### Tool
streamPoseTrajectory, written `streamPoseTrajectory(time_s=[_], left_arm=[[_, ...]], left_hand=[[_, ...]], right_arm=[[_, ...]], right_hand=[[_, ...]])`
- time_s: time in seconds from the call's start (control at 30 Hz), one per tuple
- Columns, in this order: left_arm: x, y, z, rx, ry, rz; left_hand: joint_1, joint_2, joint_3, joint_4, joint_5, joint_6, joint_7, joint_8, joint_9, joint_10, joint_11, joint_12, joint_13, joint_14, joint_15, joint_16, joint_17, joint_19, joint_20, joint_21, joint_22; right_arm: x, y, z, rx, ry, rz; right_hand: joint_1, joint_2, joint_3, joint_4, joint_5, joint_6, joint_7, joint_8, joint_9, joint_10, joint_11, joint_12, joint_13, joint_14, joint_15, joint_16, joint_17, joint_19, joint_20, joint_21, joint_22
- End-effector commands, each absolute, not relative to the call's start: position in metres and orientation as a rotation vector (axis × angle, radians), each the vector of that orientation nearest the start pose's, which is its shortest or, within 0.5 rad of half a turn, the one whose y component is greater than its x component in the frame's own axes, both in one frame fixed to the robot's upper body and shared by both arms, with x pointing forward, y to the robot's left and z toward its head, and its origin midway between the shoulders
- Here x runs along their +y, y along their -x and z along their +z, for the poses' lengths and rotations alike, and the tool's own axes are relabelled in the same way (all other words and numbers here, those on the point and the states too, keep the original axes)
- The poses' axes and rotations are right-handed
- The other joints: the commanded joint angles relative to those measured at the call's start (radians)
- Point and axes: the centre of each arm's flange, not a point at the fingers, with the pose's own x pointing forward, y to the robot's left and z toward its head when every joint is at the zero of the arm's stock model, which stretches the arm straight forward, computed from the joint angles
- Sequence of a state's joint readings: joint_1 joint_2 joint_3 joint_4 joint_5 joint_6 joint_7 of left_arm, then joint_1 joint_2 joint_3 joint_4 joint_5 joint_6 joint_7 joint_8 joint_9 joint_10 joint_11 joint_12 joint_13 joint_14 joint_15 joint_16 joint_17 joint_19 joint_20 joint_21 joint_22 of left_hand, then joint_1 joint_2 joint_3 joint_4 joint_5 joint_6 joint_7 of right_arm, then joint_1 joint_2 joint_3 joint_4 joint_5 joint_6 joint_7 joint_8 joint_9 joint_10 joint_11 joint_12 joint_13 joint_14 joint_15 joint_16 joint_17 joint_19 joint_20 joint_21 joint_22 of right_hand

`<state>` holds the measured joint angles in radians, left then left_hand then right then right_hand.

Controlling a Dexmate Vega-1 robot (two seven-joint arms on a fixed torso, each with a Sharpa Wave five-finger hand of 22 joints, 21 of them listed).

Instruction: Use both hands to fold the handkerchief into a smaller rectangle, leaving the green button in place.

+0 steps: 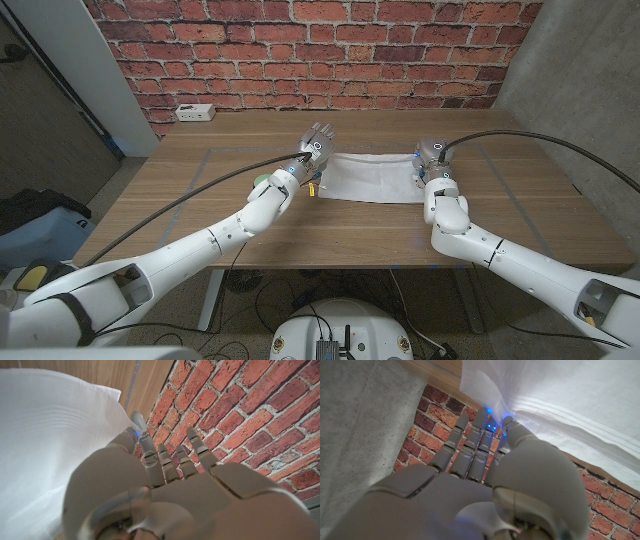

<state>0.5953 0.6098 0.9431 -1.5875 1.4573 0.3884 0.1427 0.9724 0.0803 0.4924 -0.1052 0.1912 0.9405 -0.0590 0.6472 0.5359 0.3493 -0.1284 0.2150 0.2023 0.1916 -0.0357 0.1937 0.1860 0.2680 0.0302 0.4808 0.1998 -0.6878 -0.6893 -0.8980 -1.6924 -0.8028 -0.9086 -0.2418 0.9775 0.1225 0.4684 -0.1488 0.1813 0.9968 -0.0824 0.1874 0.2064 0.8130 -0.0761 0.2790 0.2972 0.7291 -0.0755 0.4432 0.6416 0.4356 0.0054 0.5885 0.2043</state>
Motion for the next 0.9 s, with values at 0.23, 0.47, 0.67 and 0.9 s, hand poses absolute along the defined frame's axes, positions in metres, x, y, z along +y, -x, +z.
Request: streamPoseTrajectory(time_s=[0.23,0.47,0.67,0.9], left_arm=[[0.105,-0.618,0.012,-0.971,-2.120,0.543],[0.107,-0.616,0.004,-0.948,-2.116,0.781],[0.110,-0.613,-0.001,-0.900,-2.113,0.944],[0.111,-0.611,-0.006,-0.874,-2.110,1.092]], left_hand=[[-0.025,0.026,0.019,-0.003,-0.005,-0.138,-0.016,-0.098,-0.073,0.005,0.002,-0.001,0.002,0.015,-0.018,0.001,0.000,0.001,0.013,0.011,-0.002],[-0.035,0.039,0.029,-0.007,-0.009,-0.221,-0.048,-0.168,-0.119,0.009,-0.003,0.000,0.002,0.032,-0.027,0.001,-0.004,-0.006,0.021,0.012,-0.002],[-0.025,0.009,0.024,-0.042,-0.010,-0.277,-0.074,-0.226,-0.160,0.016,-0.018,0.002,0.002,0.047,-0.039,-0.004,-0.014,-0.012,0.025,0.013,-0.002],[0.001,-0.008,0.013,-0.064,-0.007,-0.309,-0.102,-0.267,-0.193,0.037,-0.023,0.009,0.002,0.076,-0.055,0.001,-0.015,-0.005,0.022,0.018,-0.003]], right_arm=[[-0.237,-0.621,-0.015,-0.301,1.579,-0.635],[-0.236,-0.617,-0.013,-0.345,1.541,-0.737],[-0.237,-0.615,-0.013,-0.363,1.531,-0.761],[-0.238,-0.613,-0.013,-0.372,1.532,-0.753]], right_hand=[[-0.020,-0.018,0.017,0.002,-0.001,-0.238,-0.047,-0.025,-0.005,-0.115,-0.019,-0.056,-0.013,-0.054,-0.115,-0.074,-0.041,-0.035,0.012,0.010,-0.008],[-0.058,0.005,-0.006,0.032,-0.005,-0.245,-0.045,-0.007,-0.006,-0.111,-0.012,-0.053,-0.015,-0.047,-0.115,-0.062,-0.030,-0.016,0.009,0.023,-0.008],[-0.081,0.001,-0.021,0.042,-0.006,-0.236,-0.040,0.000,-0.006,-0.102,-0.010,-0.050,-0.016,-0.038,-0.112,-0.061,-0.034,-0.007,0.010,0.030,-0.009],[-0.088,0.003,-0.026,0.043,-0.003,-0.229,-0.038,0.005,-0.007,-0.089,-0.008,-0.045,-0.017,-0.033,-0.117,-0.064,-0.039,-0.002,0.009,0.034,-0.010]])
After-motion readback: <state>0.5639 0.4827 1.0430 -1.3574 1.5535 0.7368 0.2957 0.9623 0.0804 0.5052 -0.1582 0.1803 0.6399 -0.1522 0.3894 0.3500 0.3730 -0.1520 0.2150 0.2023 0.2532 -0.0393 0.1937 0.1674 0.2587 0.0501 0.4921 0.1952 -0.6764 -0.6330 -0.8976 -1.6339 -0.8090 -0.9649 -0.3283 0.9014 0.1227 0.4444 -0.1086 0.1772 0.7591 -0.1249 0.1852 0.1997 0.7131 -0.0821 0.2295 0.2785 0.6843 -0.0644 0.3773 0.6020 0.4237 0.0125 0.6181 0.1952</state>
